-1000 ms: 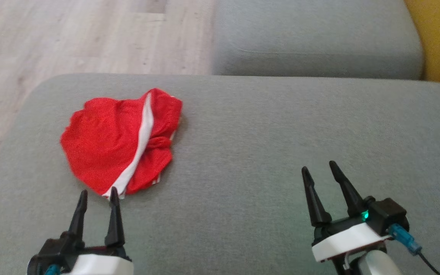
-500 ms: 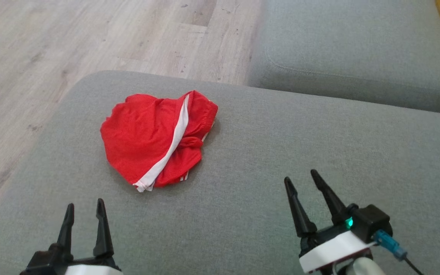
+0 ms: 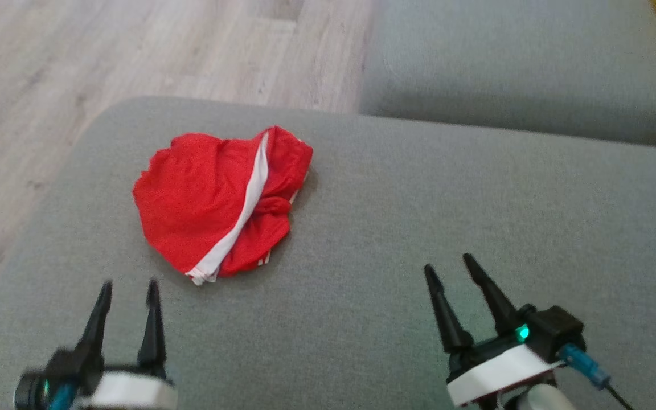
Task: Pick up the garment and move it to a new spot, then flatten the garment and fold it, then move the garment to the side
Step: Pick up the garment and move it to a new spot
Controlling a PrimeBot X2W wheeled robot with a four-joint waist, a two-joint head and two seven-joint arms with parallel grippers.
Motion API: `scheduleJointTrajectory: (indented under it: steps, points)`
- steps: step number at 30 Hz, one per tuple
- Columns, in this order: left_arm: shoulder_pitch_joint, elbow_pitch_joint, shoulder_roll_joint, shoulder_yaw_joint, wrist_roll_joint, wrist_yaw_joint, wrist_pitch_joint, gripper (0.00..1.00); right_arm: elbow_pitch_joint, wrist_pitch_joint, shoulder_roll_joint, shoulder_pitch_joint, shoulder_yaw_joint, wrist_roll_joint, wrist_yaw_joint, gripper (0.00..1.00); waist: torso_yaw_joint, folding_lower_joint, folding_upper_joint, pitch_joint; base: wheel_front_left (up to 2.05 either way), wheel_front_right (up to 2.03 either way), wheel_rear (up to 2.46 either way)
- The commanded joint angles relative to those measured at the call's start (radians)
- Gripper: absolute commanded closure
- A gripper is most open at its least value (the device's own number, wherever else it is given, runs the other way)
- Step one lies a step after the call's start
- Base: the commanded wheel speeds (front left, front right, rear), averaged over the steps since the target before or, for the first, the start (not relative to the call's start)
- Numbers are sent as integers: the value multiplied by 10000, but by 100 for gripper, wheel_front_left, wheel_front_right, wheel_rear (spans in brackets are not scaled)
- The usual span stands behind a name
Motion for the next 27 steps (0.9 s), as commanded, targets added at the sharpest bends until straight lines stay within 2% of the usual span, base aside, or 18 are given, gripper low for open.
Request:
scheduleJointTrajectory:
  steps: [1, 6, 11, 16, 21, 27]
  points:
    - [-1185, -169, 345, 16, 139, -87, -43, 0, -394, -107, -56, -584, 19, -19, -7, 0, -200, 1, -1, 383, 0, 0, 0]
    - [-2995, 417, 1446, -1844, -13, -139, 1336, 0, -467, -107, -56, -842, -372, -159, -7, 0, -540, 1, -1, 1086, 0, 0, 0]
    - [-4870, 984, 2708, -3939, -1170, -143, 2658, 0, -540, -107, -56, -1174, -608, -264, -7, 0, -912, 1, -1, 1716, 0, 0, 0]
    - [-6215, 1794, 3579, -5314, -2247, -144, 3734, 0, -623, -107, -56, -1455, -690, -248, -7, 0, -1296, 1, -1, 2180, 0, 0, 0]
    - [-6837, 2490, 4056, -6109, -3340, -144, 4164, 0, -657, -107, -56, -1670, -659, -172, -7, 0, -1675, 1, -1, 2457, 0, 0, 0]
    - [-7165, 3070, 4347, -6607, -3855, -145, 4143, 0, -679, -107, -56, -1767, -672, -99, -7, 0, -1908, 1, -1, 2546, 0, 0, 0]
